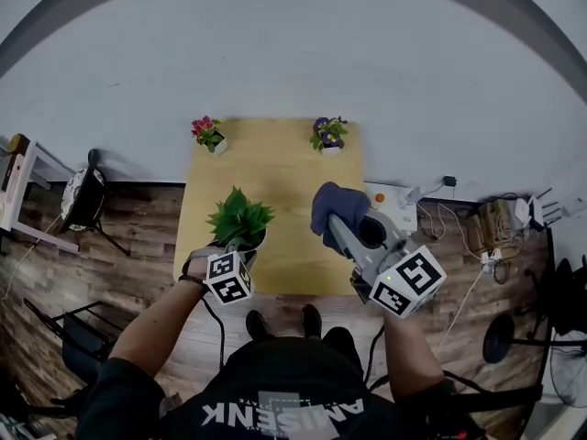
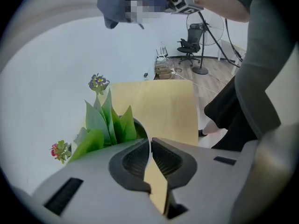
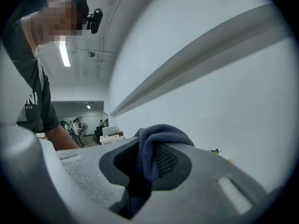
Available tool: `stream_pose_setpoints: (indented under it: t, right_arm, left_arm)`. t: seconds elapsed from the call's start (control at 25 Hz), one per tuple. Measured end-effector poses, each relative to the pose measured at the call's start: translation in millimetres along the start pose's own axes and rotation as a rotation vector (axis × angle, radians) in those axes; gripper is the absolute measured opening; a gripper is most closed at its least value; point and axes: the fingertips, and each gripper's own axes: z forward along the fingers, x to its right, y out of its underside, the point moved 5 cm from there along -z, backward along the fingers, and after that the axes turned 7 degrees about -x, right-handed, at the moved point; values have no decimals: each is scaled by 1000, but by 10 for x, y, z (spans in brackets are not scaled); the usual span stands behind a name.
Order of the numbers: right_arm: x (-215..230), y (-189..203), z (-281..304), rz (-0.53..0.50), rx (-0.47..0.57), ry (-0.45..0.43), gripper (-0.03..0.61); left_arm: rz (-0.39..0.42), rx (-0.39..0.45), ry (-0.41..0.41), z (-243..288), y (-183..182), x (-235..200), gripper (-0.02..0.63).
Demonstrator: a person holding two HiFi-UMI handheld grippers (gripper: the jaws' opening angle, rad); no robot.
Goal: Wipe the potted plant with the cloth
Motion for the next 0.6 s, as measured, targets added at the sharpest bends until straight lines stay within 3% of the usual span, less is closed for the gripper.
stream_pose_setpoints:
  t: [0.28, 0.6]
  right_arm:
    - [110, 46, -156, 28, 3, 125, 52]
    - [149, 137, -256, 60, -3, 188, 52]
  left_arm:
    - [40, -20, -42, 414, 13, -96, 25]
    - [42, 1, -88, 563, 0, -157, 29]
